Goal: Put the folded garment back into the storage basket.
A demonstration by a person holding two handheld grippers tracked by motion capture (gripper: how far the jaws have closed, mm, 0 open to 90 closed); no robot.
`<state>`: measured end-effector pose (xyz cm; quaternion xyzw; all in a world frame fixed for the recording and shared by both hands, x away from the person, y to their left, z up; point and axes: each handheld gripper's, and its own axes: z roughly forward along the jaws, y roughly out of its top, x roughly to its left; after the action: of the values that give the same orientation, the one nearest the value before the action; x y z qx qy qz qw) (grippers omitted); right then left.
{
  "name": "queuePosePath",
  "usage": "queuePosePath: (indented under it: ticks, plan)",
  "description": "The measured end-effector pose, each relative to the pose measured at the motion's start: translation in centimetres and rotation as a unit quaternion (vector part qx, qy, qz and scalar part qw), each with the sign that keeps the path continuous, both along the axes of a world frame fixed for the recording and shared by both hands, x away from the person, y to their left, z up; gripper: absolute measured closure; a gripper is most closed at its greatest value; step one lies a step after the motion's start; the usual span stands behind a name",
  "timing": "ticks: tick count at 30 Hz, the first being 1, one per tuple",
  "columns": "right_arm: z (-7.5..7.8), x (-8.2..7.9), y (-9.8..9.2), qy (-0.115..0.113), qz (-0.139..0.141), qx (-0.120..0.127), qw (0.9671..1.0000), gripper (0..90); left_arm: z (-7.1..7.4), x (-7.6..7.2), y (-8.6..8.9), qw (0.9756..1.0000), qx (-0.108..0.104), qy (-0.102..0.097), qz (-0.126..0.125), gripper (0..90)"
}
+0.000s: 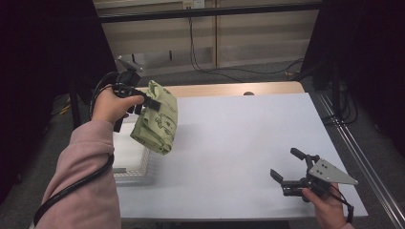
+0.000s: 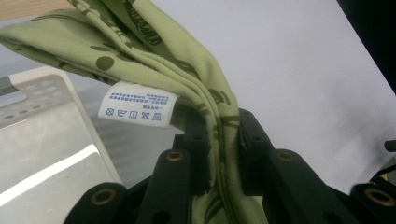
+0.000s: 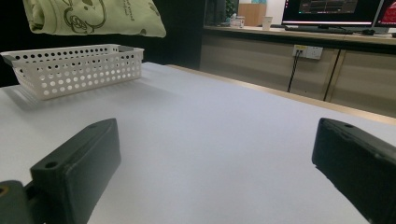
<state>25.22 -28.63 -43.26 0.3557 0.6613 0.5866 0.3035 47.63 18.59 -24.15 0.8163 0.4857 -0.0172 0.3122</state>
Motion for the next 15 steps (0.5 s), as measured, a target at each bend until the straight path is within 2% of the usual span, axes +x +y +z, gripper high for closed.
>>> queuePosePath:
  ticks: [15]
  plan:
    - [0.0,0.0,0.0,0.002,-0.002,0.001,1.0000,0.8,0.2,0.0,1.5,0.9999,0.005,0.002,0.009,77.5]
